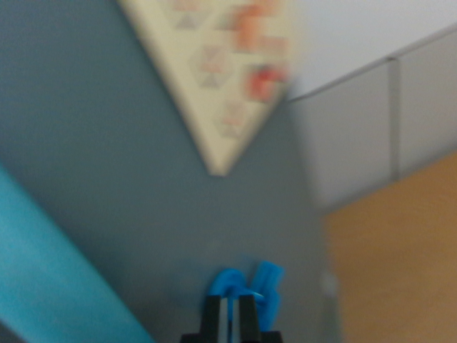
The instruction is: Close fridge door
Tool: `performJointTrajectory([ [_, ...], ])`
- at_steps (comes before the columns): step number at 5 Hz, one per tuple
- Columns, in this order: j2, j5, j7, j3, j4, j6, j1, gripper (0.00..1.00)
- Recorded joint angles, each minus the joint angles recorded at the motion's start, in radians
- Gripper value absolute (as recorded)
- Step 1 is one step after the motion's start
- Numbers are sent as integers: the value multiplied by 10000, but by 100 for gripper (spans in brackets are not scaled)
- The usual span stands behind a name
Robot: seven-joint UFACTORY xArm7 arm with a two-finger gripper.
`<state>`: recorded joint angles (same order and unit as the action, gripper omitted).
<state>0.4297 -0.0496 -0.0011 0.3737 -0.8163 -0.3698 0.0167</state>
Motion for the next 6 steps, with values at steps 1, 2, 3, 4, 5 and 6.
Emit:
performJointTrajectory([
  [1, 0, 0, 0, 0, 0, 0, 0, 100],
  [2, -471, 0, 0, -571, -420, 0, 0, 100],
  [3, -471, 0, 0, -571, -420, 0, 0, 100],
  [4, -994, 0, 0, -1024, -986, 0, 0, 100],
  [5, -994, 0, 0, -1024, -986, 0, 0, 100],
  [6, -1490, 0, 0, -1328, -1563, 0, 0, 100],
])
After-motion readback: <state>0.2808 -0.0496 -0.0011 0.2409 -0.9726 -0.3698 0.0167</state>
